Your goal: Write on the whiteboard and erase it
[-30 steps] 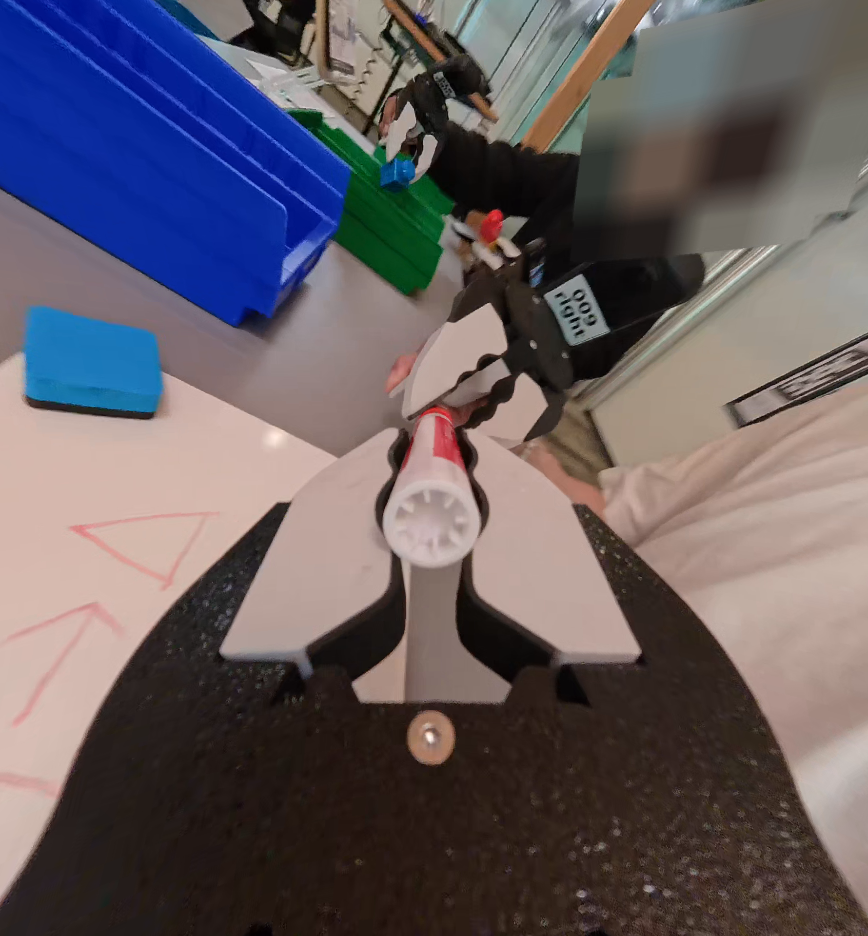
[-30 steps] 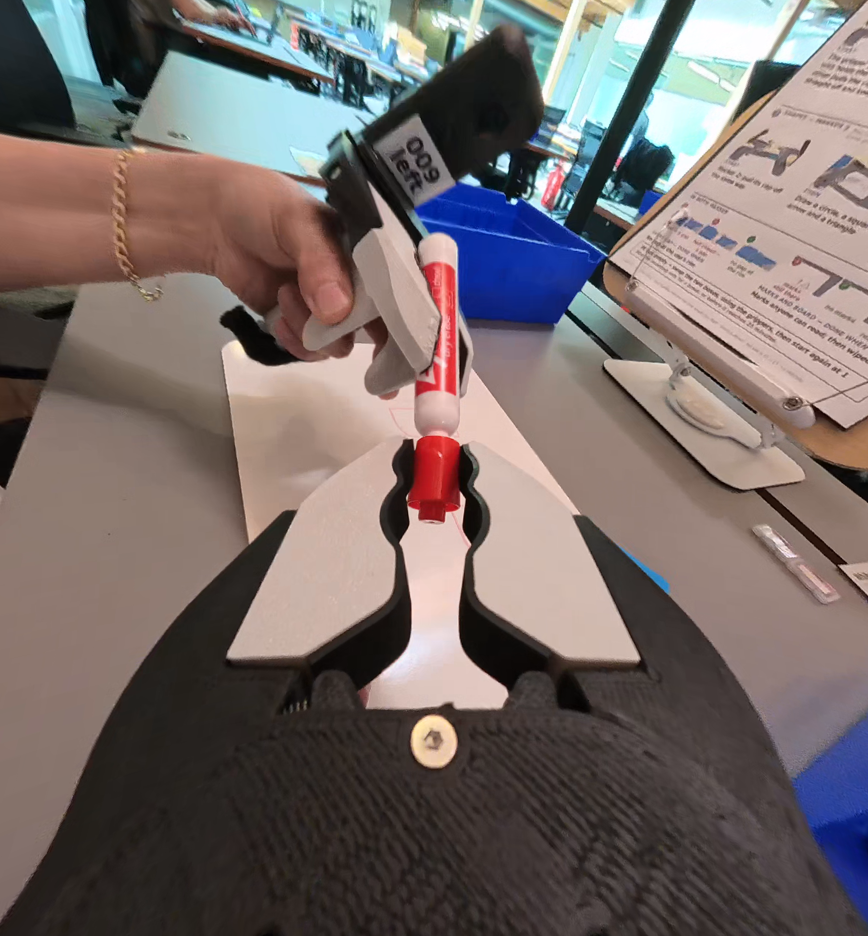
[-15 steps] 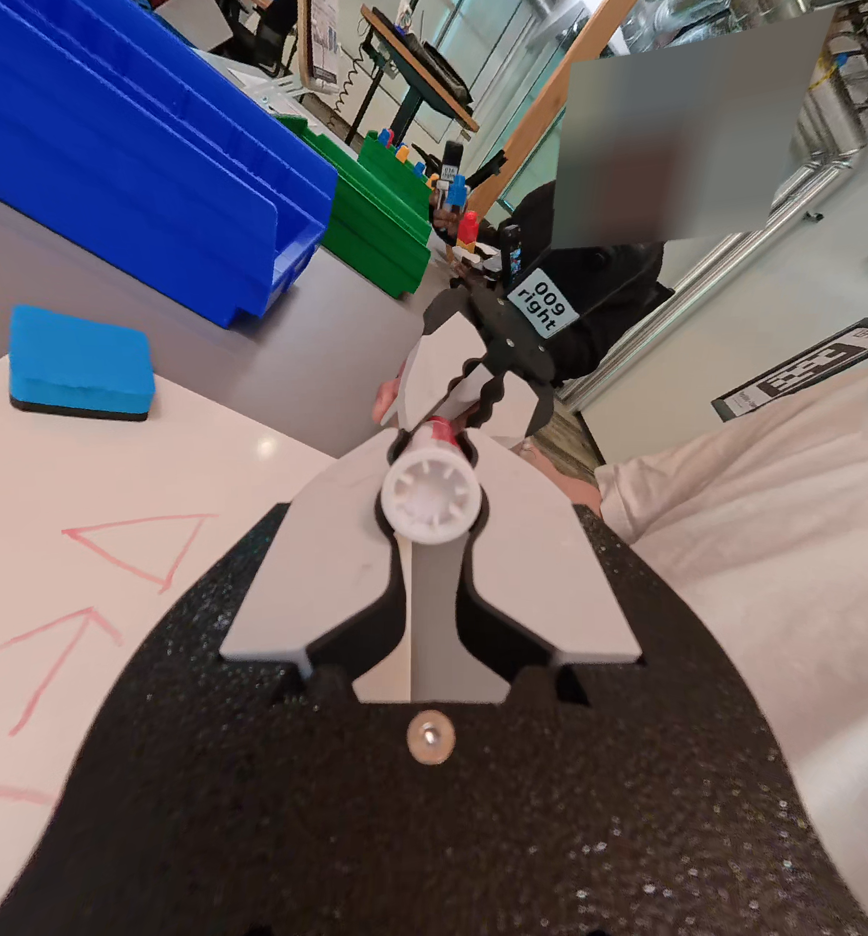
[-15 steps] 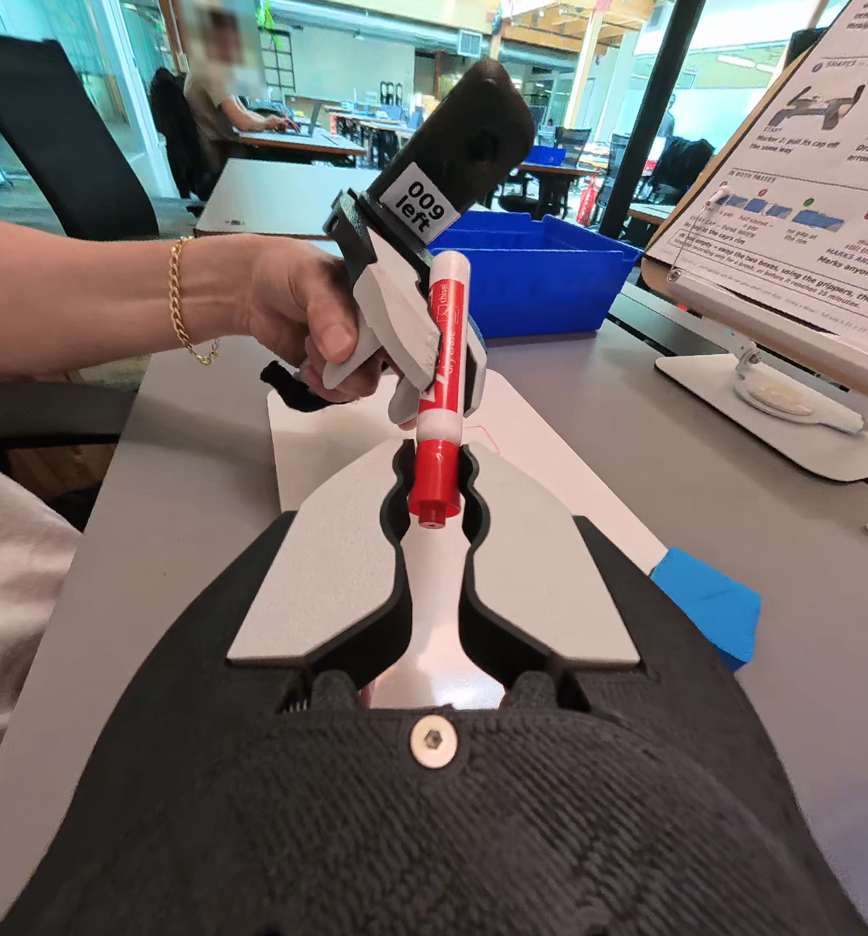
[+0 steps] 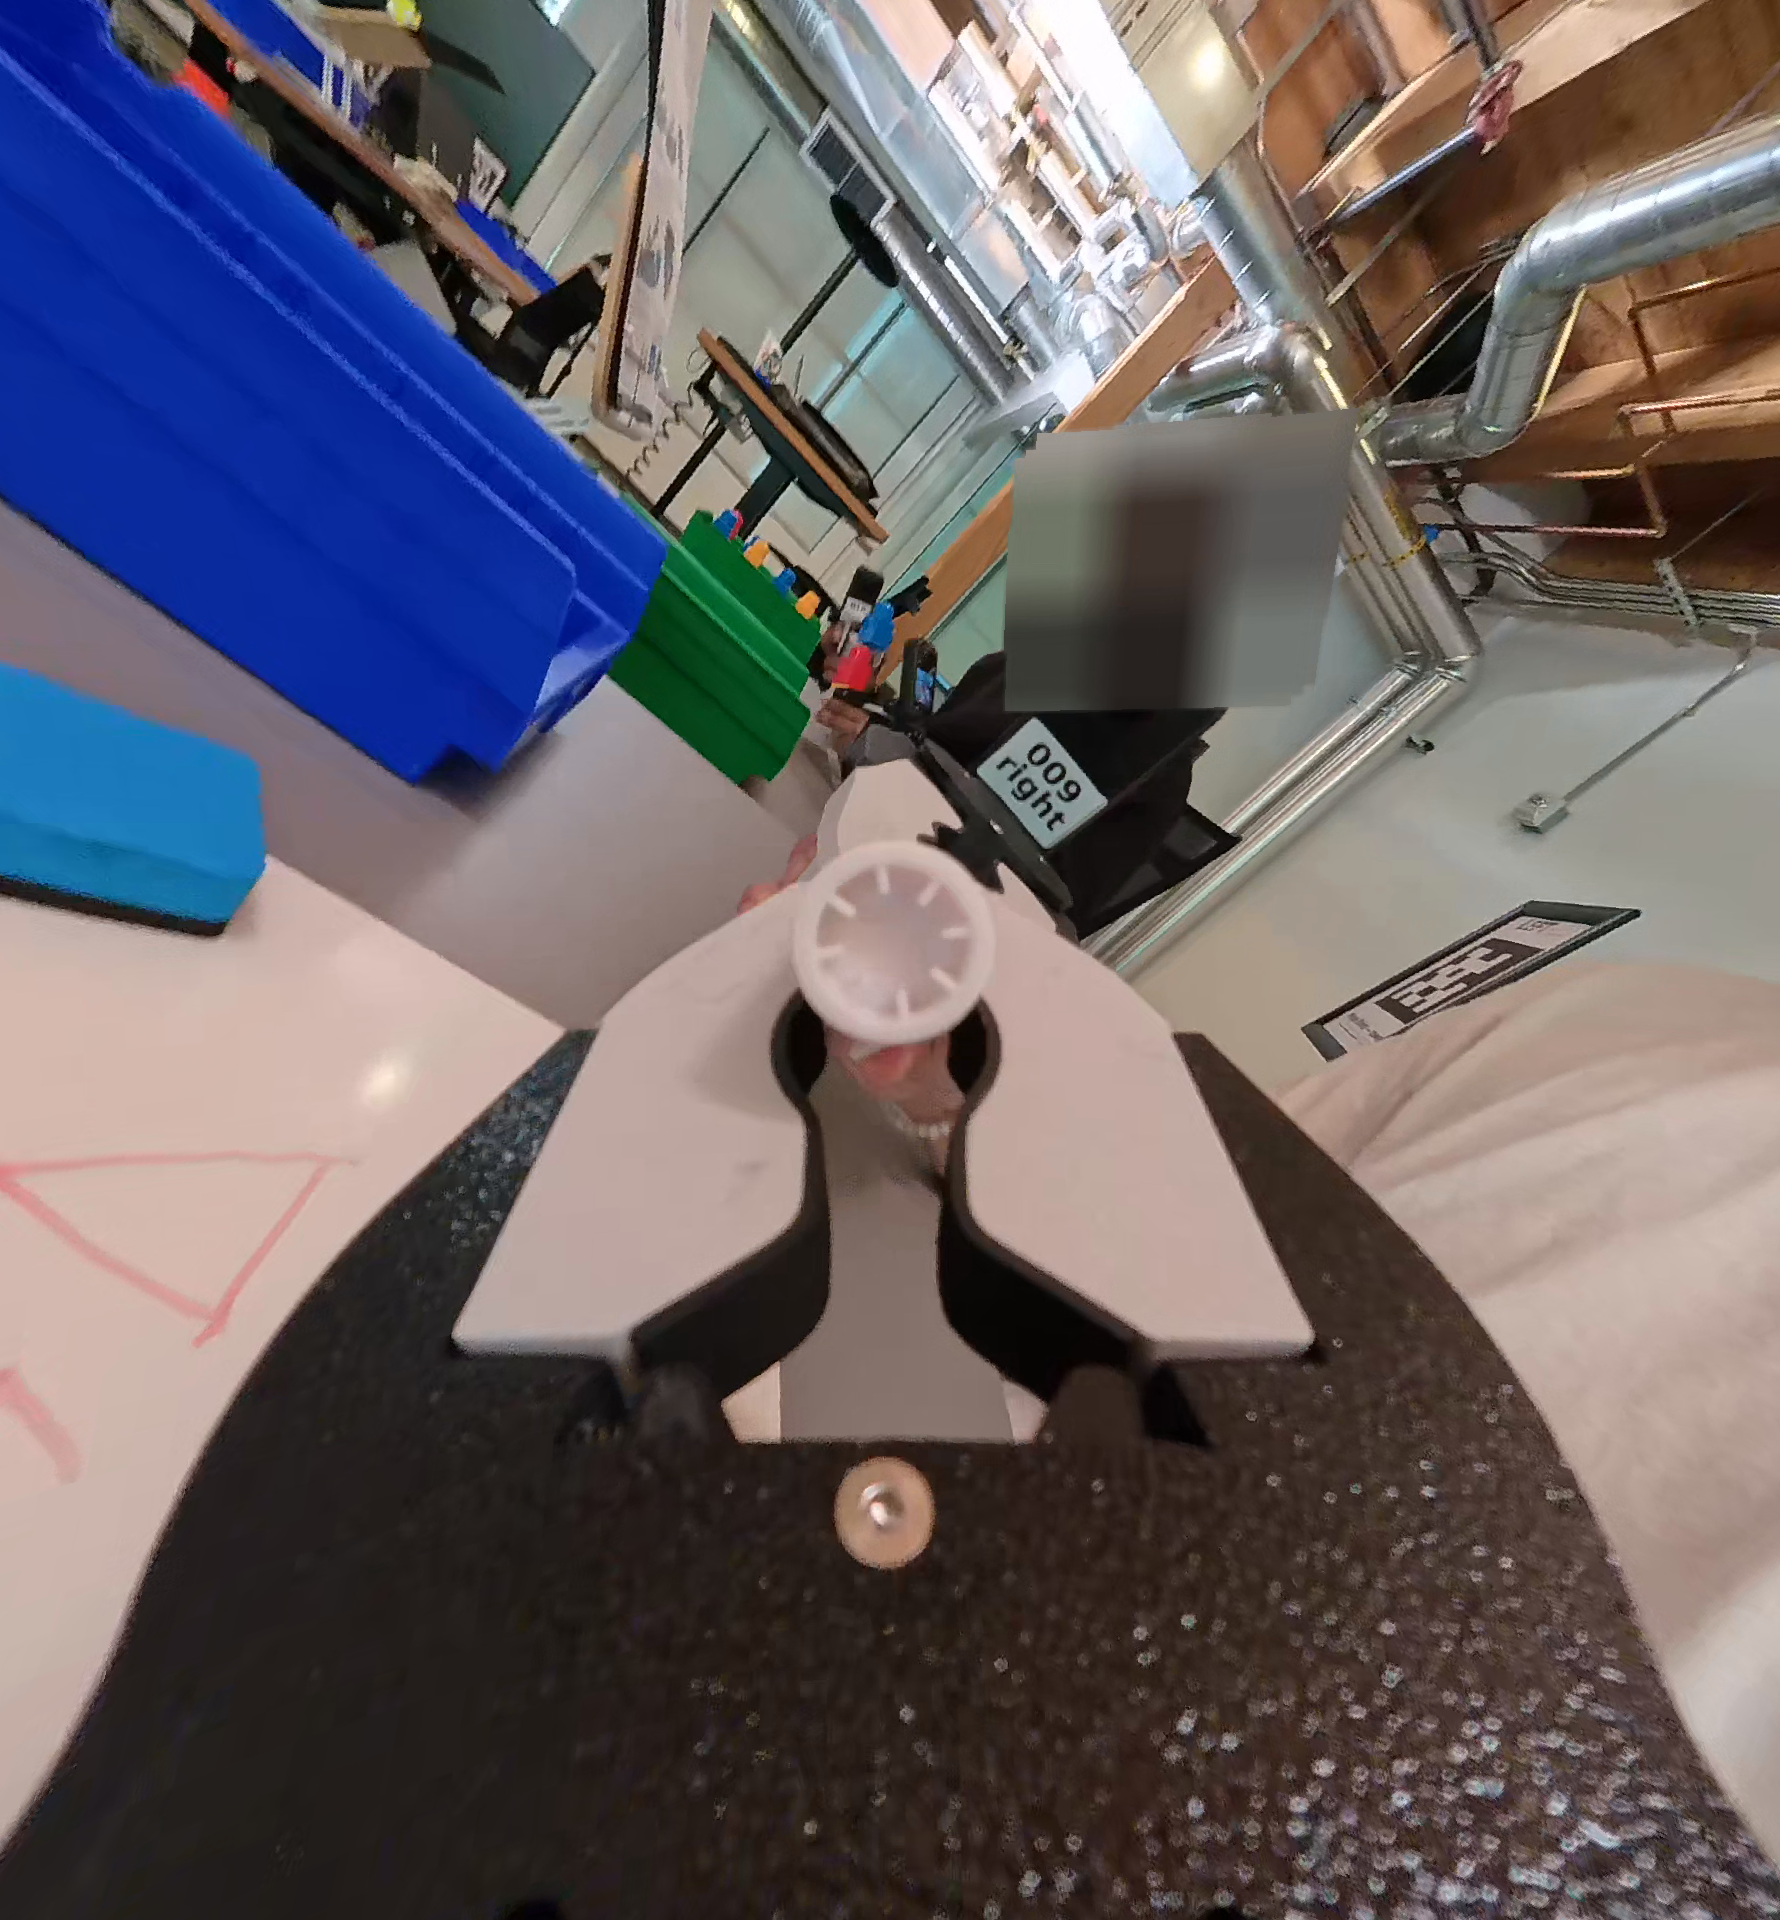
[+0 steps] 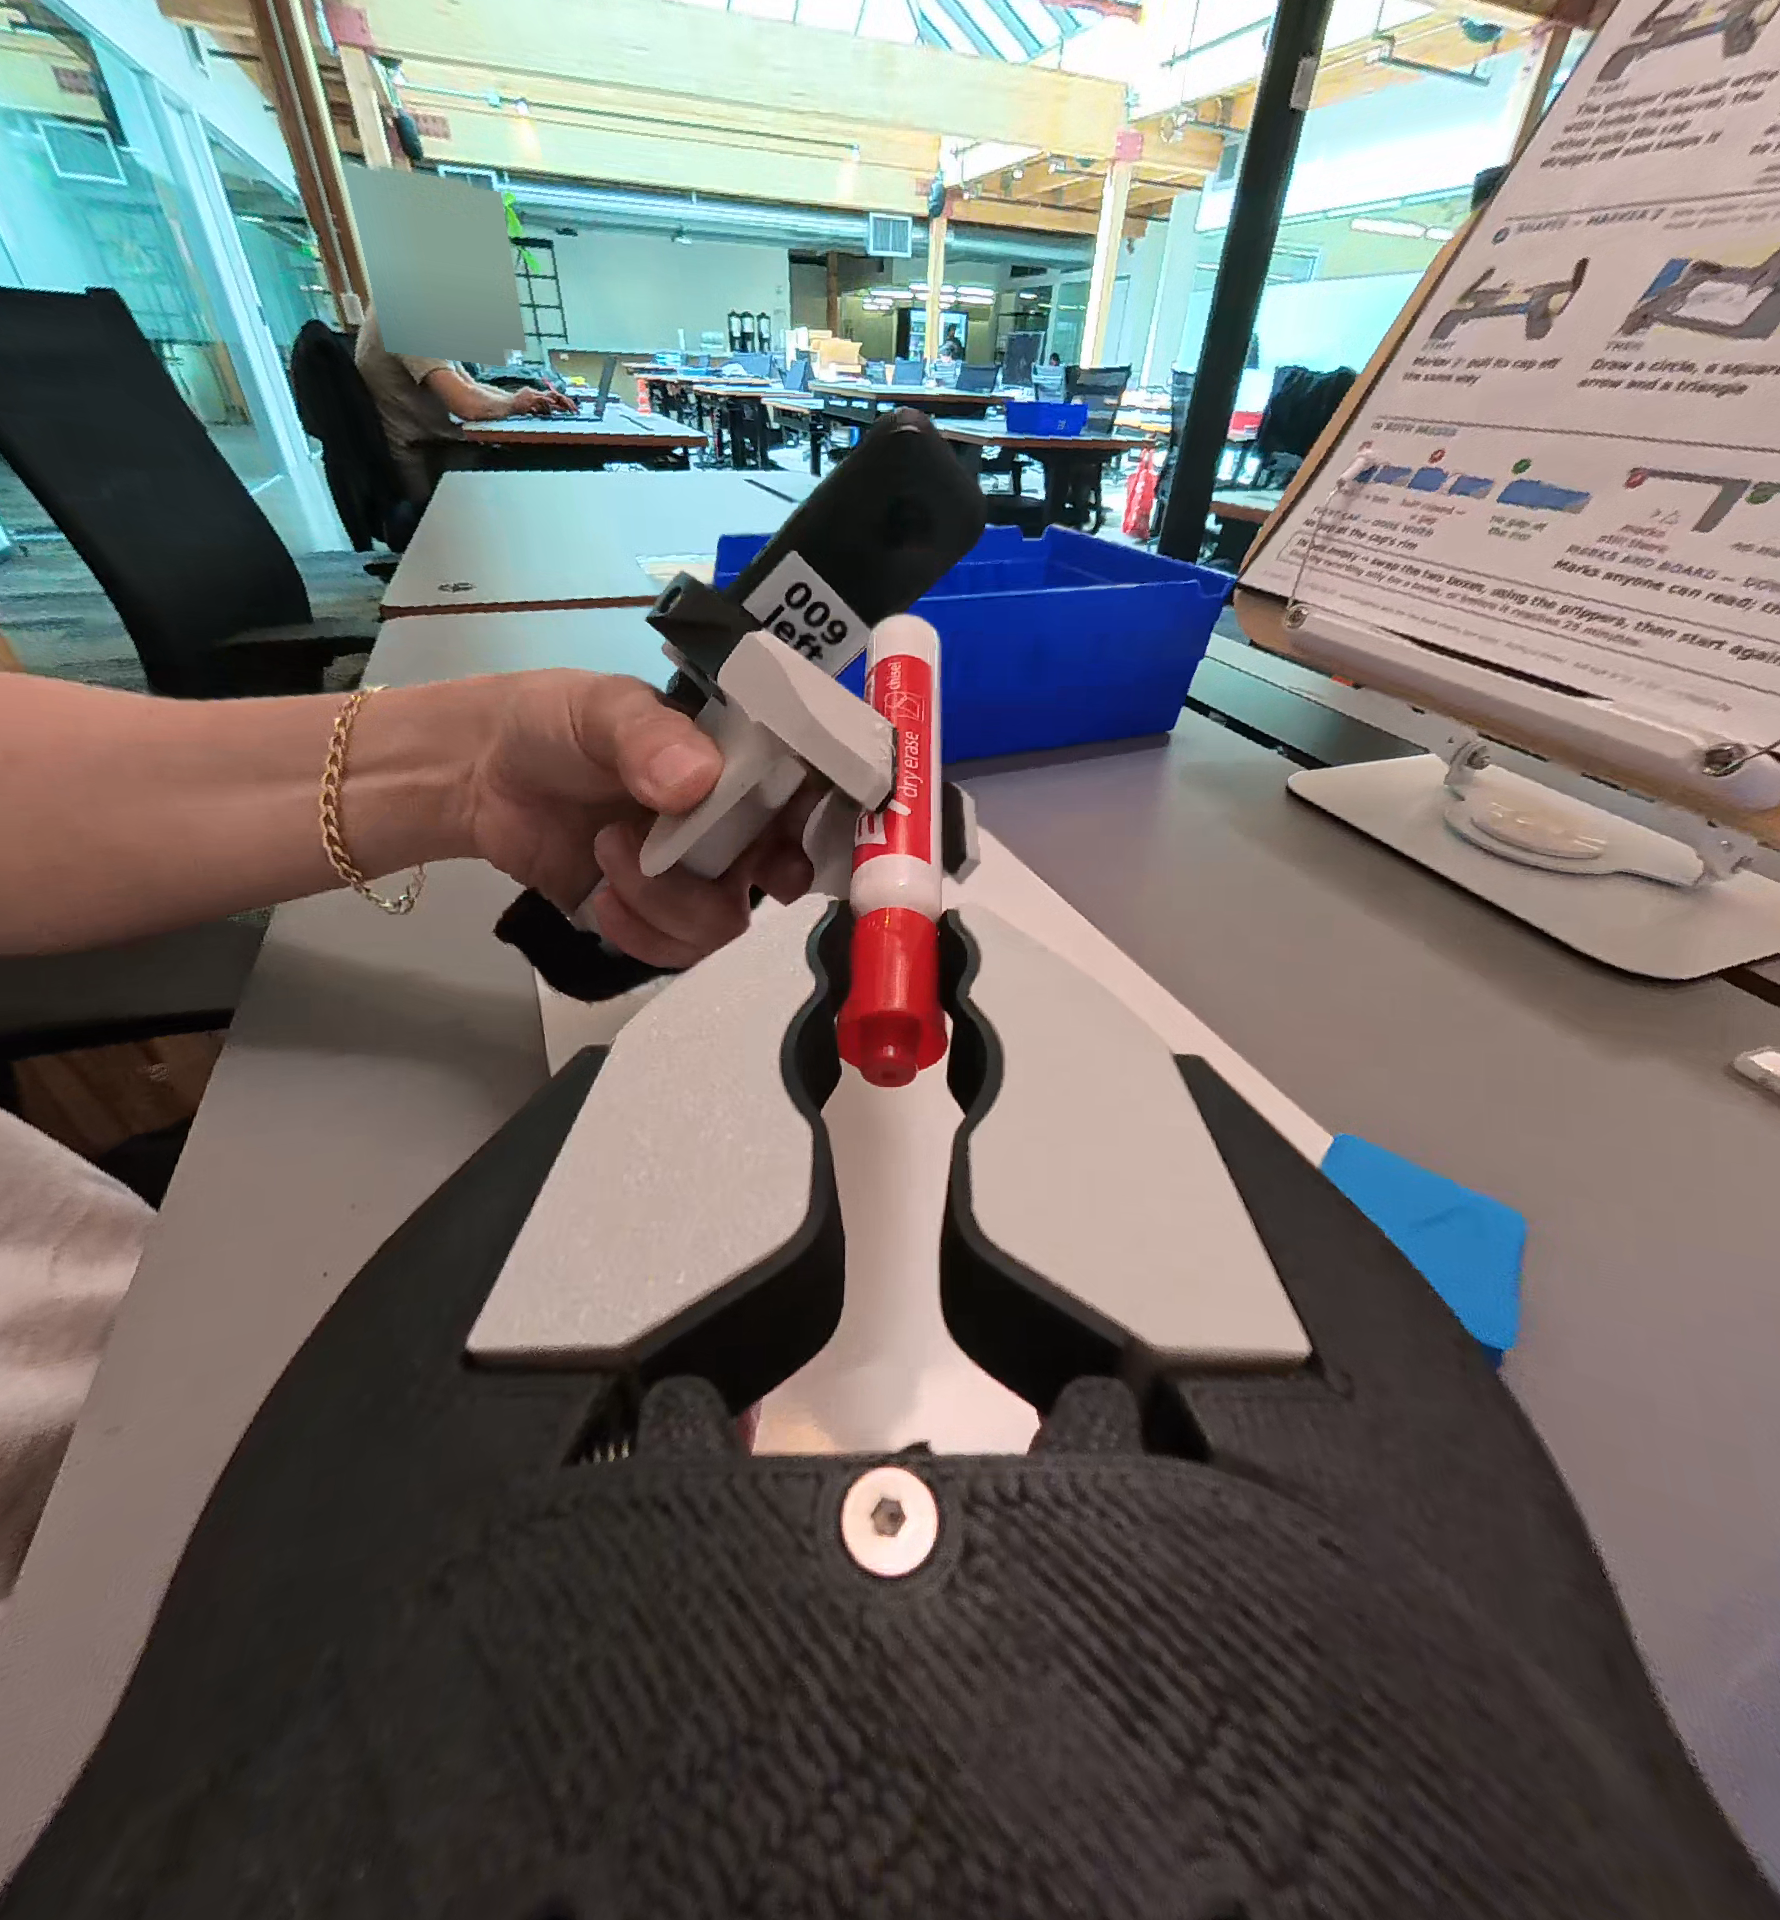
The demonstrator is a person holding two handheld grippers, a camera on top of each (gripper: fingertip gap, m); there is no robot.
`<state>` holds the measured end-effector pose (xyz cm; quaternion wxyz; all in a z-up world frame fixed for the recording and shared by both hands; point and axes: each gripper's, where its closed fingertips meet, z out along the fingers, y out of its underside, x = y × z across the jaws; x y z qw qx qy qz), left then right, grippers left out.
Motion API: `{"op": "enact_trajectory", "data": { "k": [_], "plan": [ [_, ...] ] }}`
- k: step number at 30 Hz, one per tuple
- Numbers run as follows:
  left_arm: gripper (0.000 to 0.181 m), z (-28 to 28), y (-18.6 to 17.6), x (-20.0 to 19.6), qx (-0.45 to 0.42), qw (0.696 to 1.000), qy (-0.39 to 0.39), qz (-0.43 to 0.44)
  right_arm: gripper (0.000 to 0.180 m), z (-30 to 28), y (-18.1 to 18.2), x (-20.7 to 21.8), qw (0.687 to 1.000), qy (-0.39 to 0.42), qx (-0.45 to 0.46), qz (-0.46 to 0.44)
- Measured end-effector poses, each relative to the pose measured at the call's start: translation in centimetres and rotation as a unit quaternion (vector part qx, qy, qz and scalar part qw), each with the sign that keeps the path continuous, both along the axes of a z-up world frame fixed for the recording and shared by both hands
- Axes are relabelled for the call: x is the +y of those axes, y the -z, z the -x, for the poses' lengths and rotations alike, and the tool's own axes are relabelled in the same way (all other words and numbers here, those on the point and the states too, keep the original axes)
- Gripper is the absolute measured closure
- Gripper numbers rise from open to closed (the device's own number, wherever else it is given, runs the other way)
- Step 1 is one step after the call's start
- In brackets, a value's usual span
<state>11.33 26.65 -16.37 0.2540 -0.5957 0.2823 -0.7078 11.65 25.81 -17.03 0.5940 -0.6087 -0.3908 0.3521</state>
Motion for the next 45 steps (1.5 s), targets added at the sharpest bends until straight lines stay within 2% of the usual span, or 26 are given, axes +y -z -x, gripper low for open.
{"op": "enact_trajectory", "data": {
  "k": [3, 4, 5, 8, 13, 18, 24, 29, 35, 38, 41, 43, 45],
  "plan": [
    [0.16, -0.6, -1.4, 0.0, -0.025, 1.0, -0.004, -0.014, 0.162, -1.1, -1.4, 0.0, 1.0, 0.022, 0.007, -0.012],
    [0.152, -0.7, -1.6, 0.1, -0.023, 1.0, -0.009, -0.017, 0.162, -2.0, -2.1, 0.0, 0.999, 0.036, 0.013, -0.015],
    [0.143, -0.8, -1.4, 0.3, -0.007, 1.0, -0.014, -0.024, 0.162, -3.2, -2.8, 0.3, 0.998, 0.057, 0.02, -0.018],
    [0.14, -0.4, -1.0, 0.3, 0.028, 0.996, -0.034, -0.081, 0.162, -8.8, -4.8, 1.7, 0.986, 0.164, 0.032, -0.025],
    [0.141, 0.8, -1.2, 0.3, 0.049, 0.988, -0.067, -0.134, 0.162, -20.8, -5.1, 7.4, 0.92, 0.393, -0.007, 0.014],
    [0.143, 1.2, -0.7, 0.1, 0.067, 0.987, -0.061, -0.136, 0.162, -26.4, -1.2, 15.2, 0.875, 0.459, -0.079, 0.132],
    [0.144, 3.6, 0.9, 0.8, 0.118, 0.977, -0.093, -0.152, 0.162, -27.1, 4.4, 19.6, 0.843, 0.444, -0.189, 0.238],
    [0.145, 5.1, 1.6, 1.6, 0.137, 0.972, -0.114, -0.155, 0.161, -26.4, 7.7, 19.7, 0.829, 0.411, -0.236, 0.296],
    [0.145, 5.8, 1.6, 2.2, 0.154, 0.966, -0.122, -0.167, 0.161, -26.5, 8.9, 19.2, 0.826, 0.383, -0.244, 0.334],
    [0.14, 7.1, 1.9, 2.8, 0.183, 0.955, -0.139, -0.186, 0.134, -26.5, 7.5, 18.6, 0.836, 0.377, -0.247, 0.312],
    [0.131, 9.3, 3.0, 3.2, 0.228, 0.941, -0.156, -0.198, 0.118, -25.4, 3.1, 17.2, 0.864, 0.369, -0.238, 0.247],
    [0.131, 11.0, 3.8, 2.9, 0.249, 0.934, -0.154, -0.205, 0.107, -22.4, -0.7, 15.5, 0.897, 0.328, -0.225, 0.191],
    [0.127, 12.7, 4.8, 2.6, 0.269, 0.929, -0.156, -0.202, 0.084, -17.3, -3.6, 13.0, 0.931, 0.258, -0.208, 0.153]
  ]
}}
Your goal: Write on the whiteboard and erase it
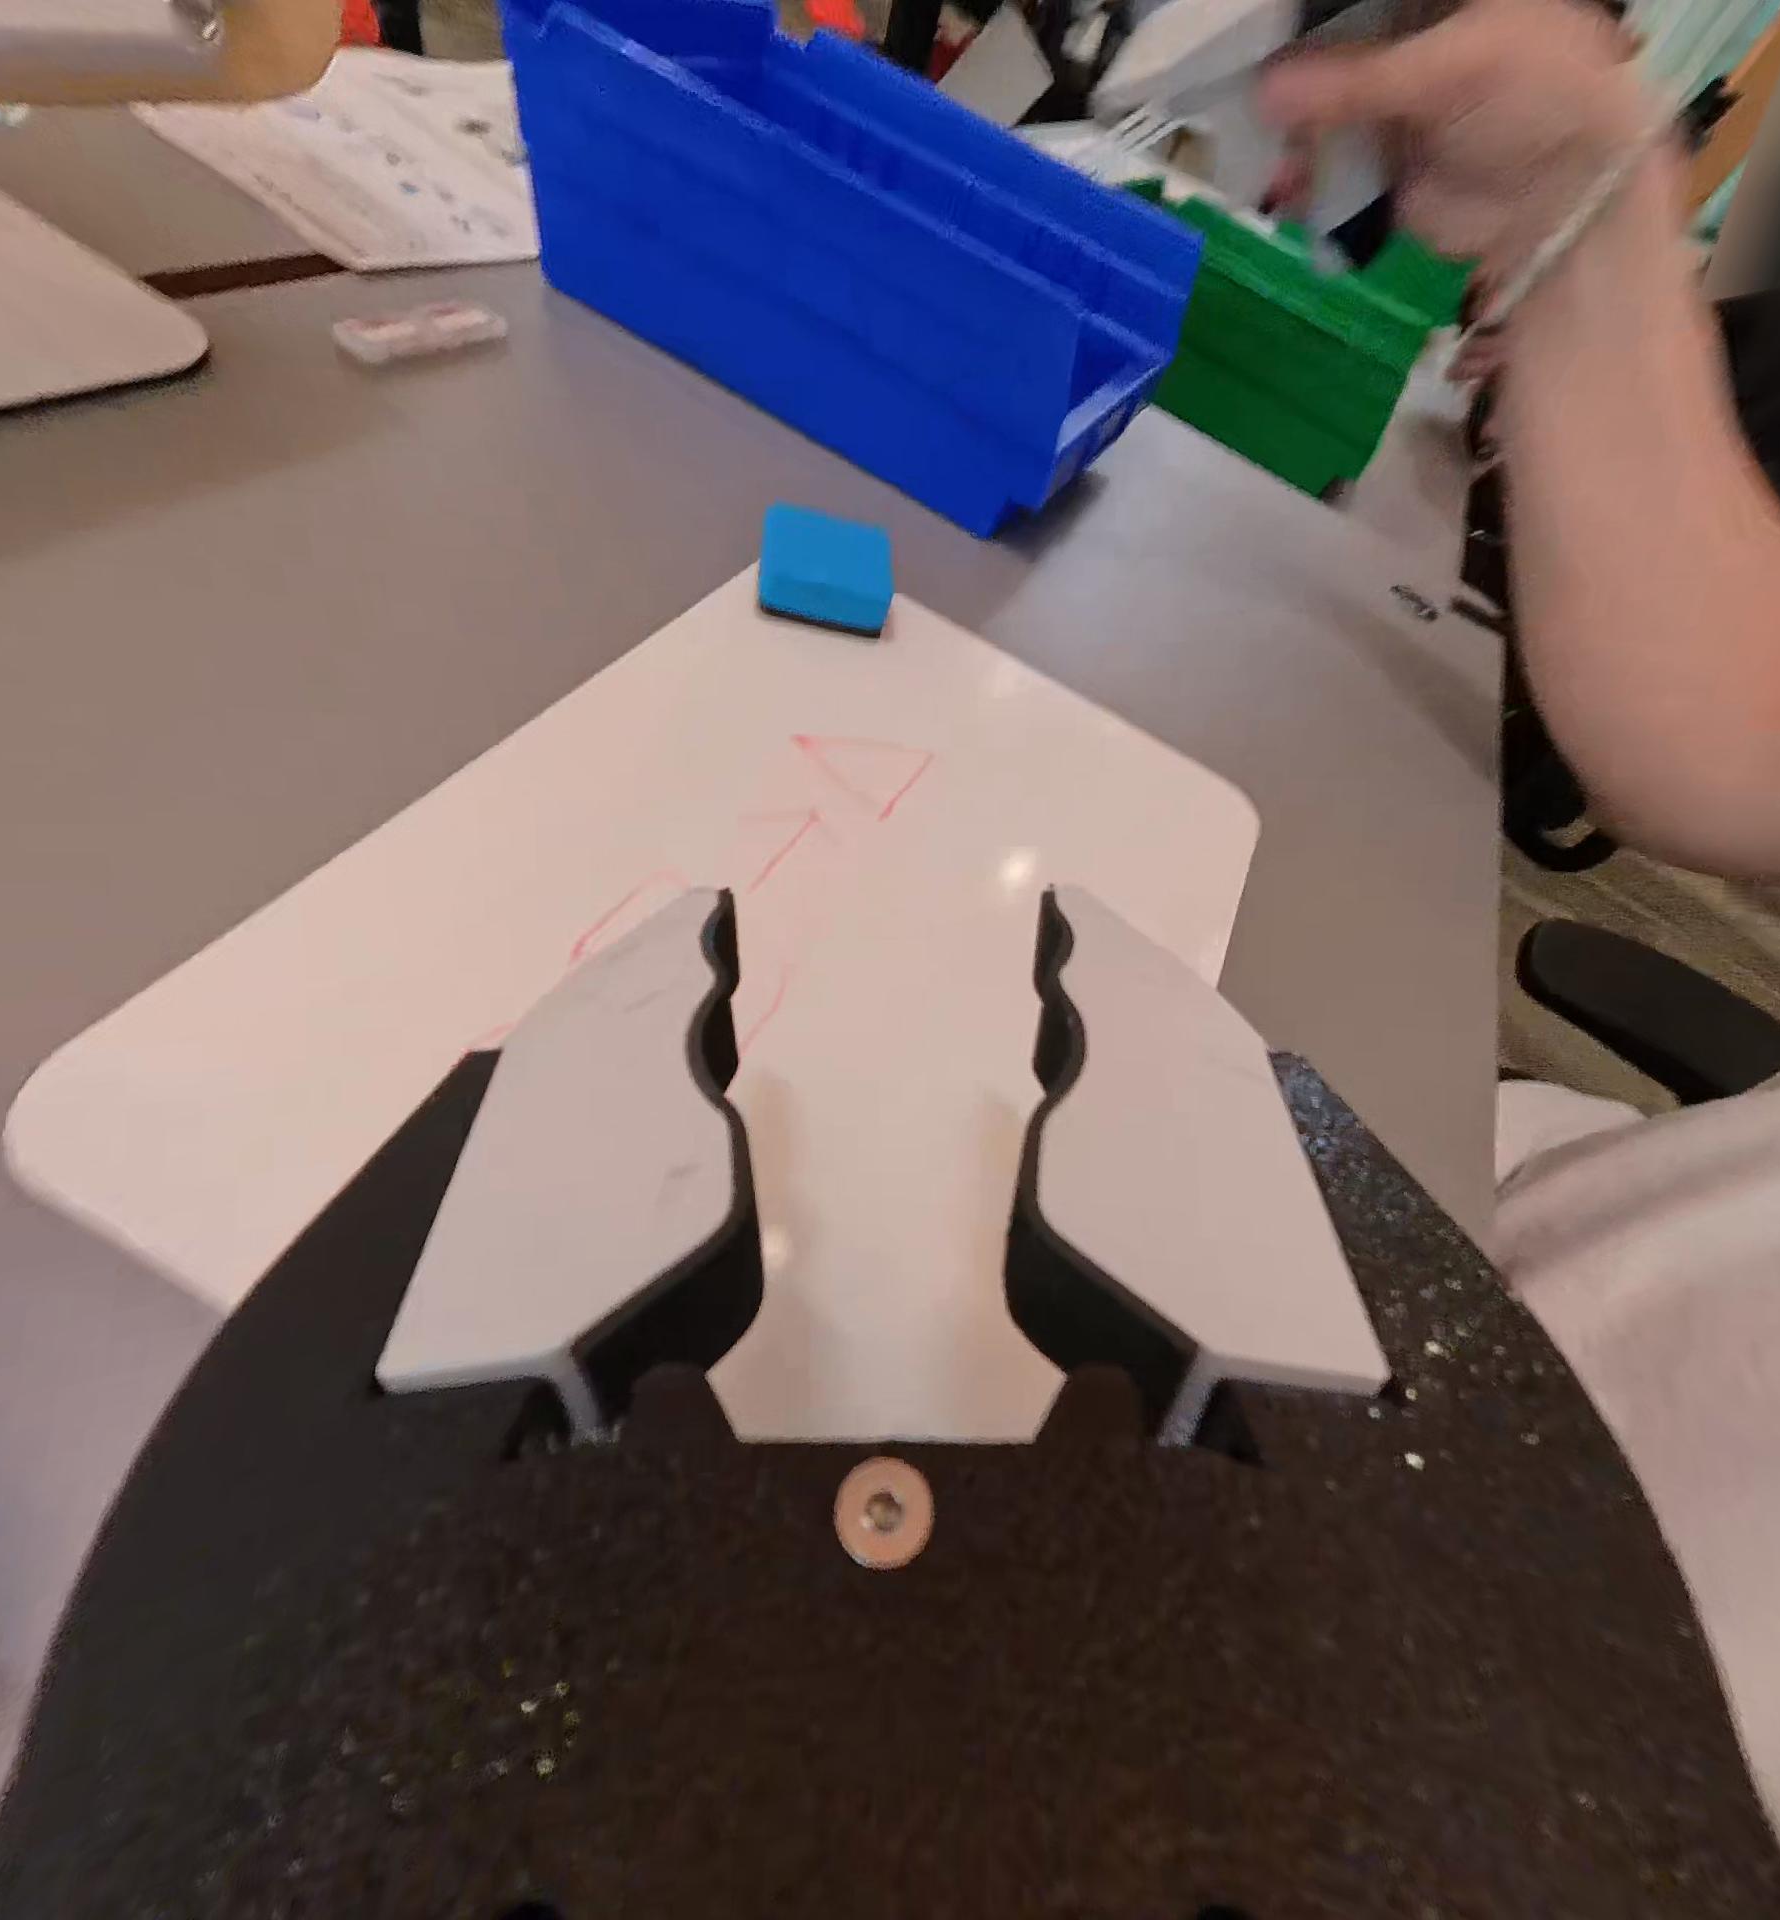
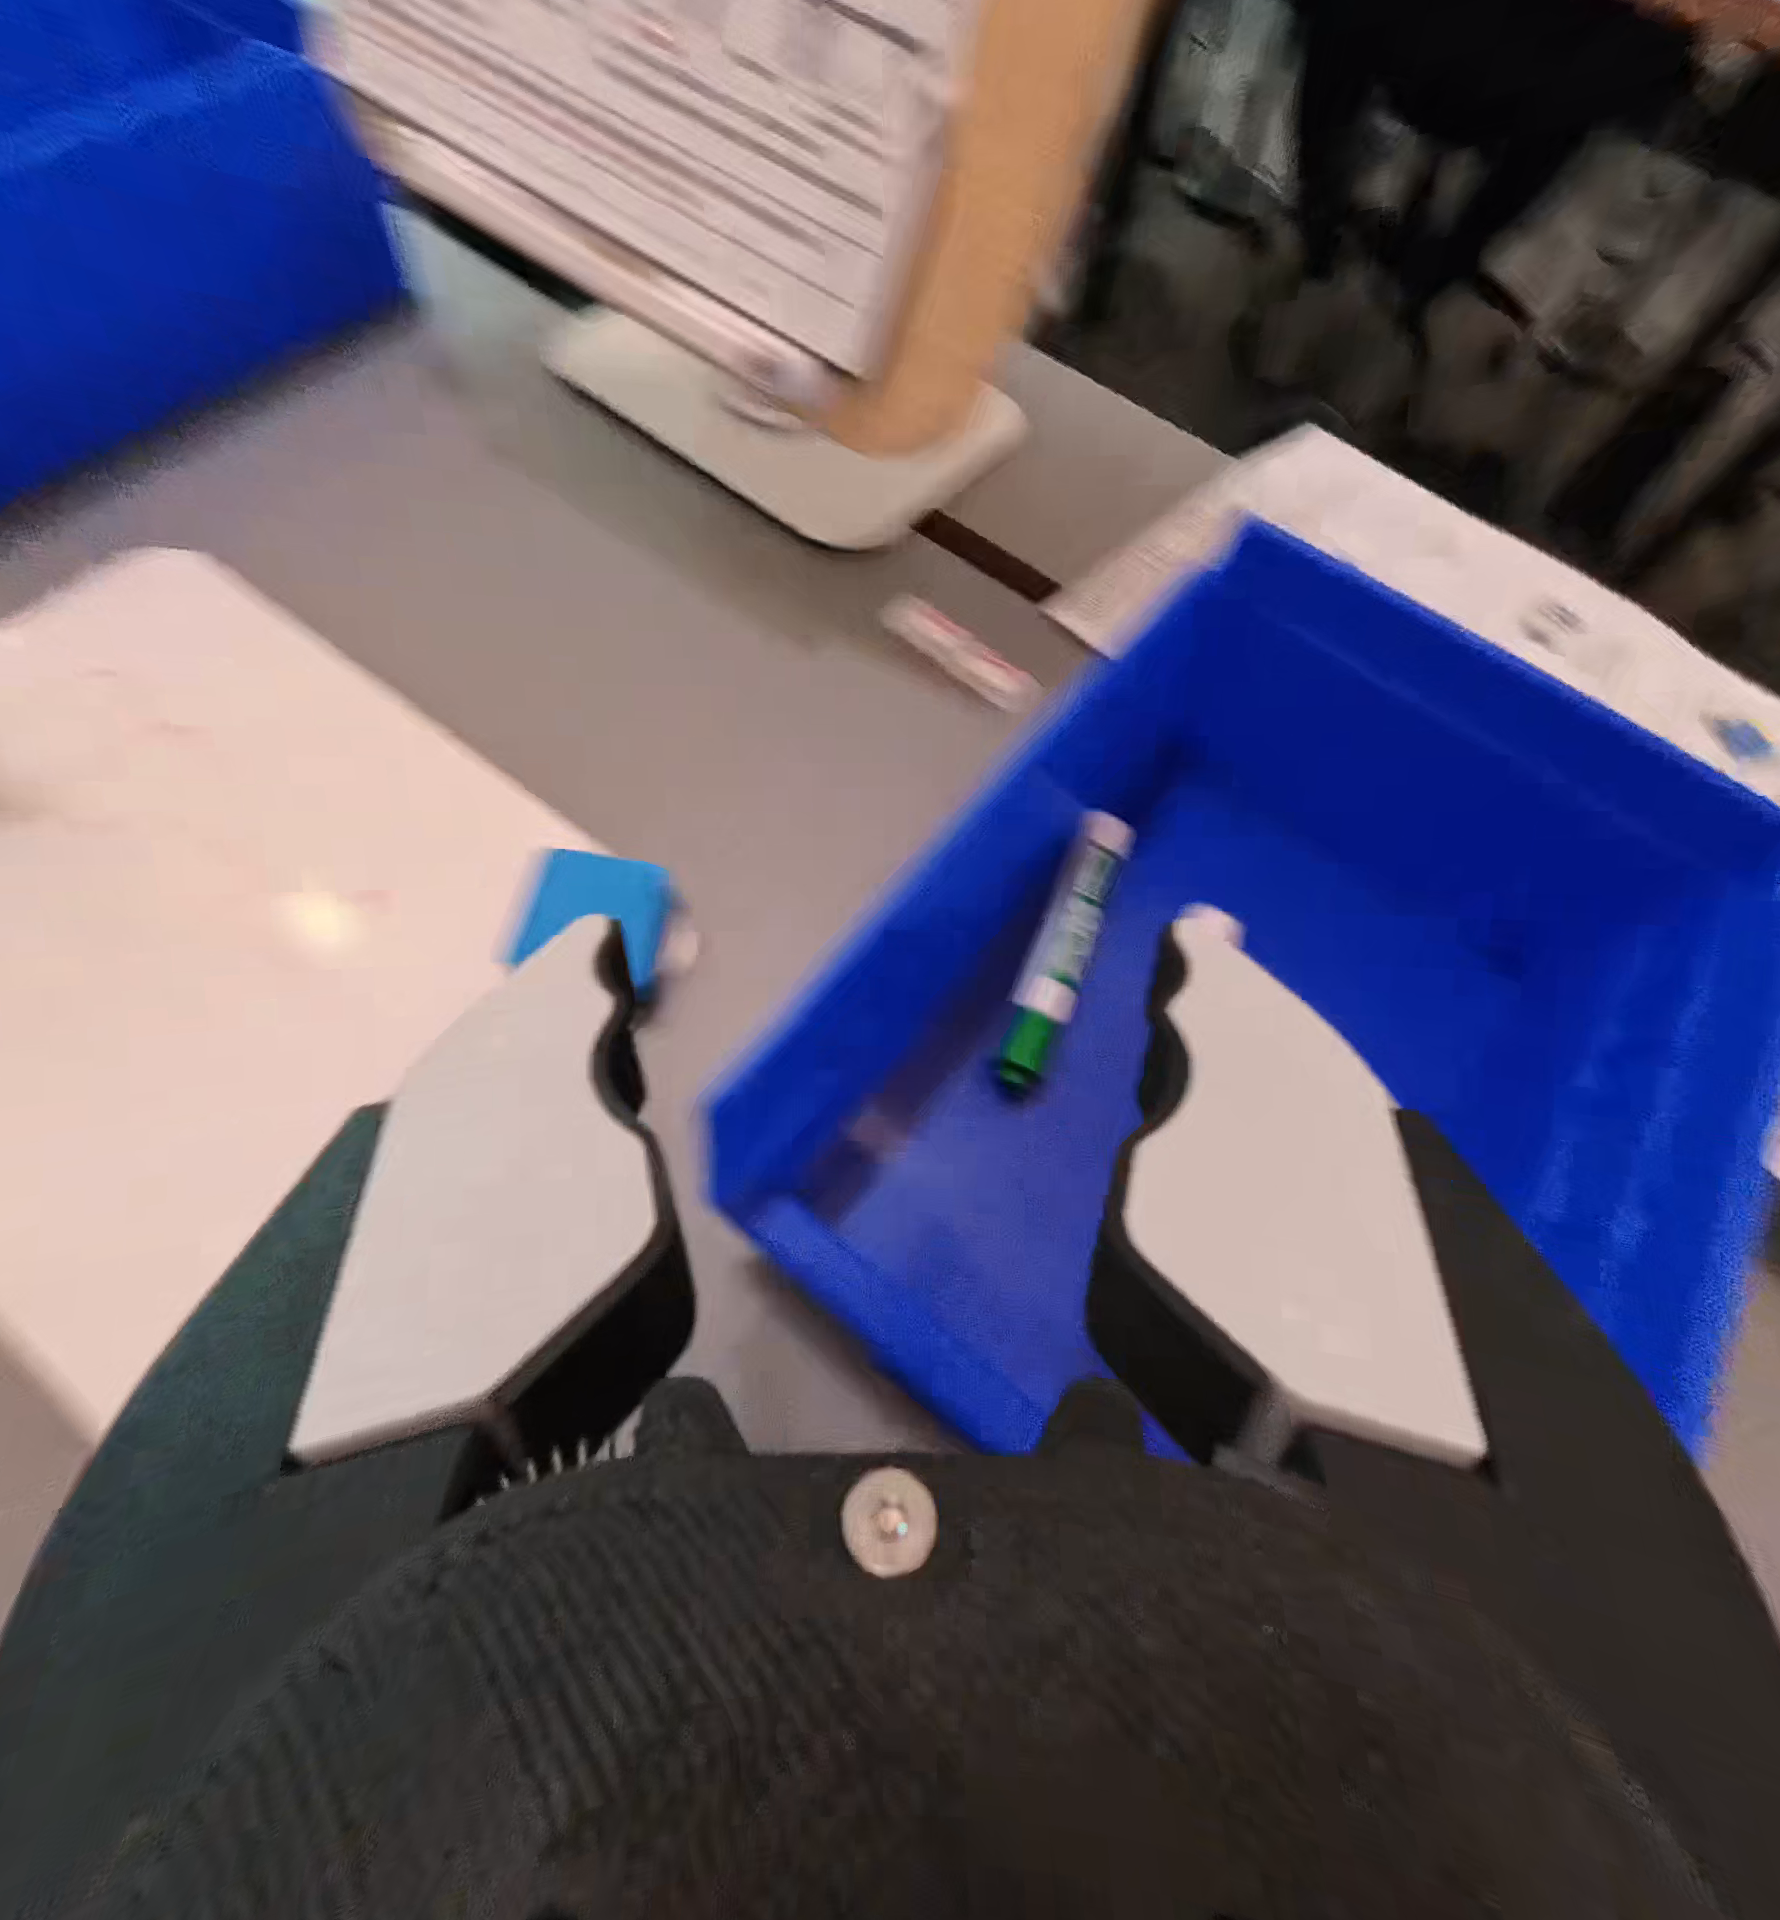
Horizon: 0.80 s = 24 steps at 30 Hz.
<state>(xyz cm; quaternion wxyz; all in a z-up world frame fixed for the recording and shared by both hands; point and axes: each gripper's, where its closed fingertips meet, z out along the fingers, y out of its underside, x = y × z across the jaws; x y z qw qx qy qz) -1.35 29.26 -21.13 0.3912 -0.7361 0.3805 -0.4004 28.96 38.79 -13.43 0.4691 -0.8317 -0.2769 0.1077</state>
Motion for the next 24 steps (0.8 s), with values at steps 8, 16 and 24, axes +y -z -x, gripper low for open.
{"op": "enact_trajectory", "data": {
  "k": [8, 16, 24],
  "plan": [
    [0.119, 5.0, 3.7, 0.0, 0.12, 0.99, -0.058, -0.039, 0.08, 12.0, 6.6, -2.8, 0.994, -0.032, -0.087, 0.063],
    [0.138, 5.8, 7.4, -3.2, 0.227, 0.97, 0.001, -0.084, 0.092, 12.1, 13.7, 0.4, 0.982, 0.028, -0.06, 0.177],
    [0.181, 5.5, 7.8, -4.4, 0.204, 0.978, 0.049, -0.012, 0.122, 11.9, 15.7, 0.6, 0.972, 0.013, -0.091, 0.218]
  ]
}}
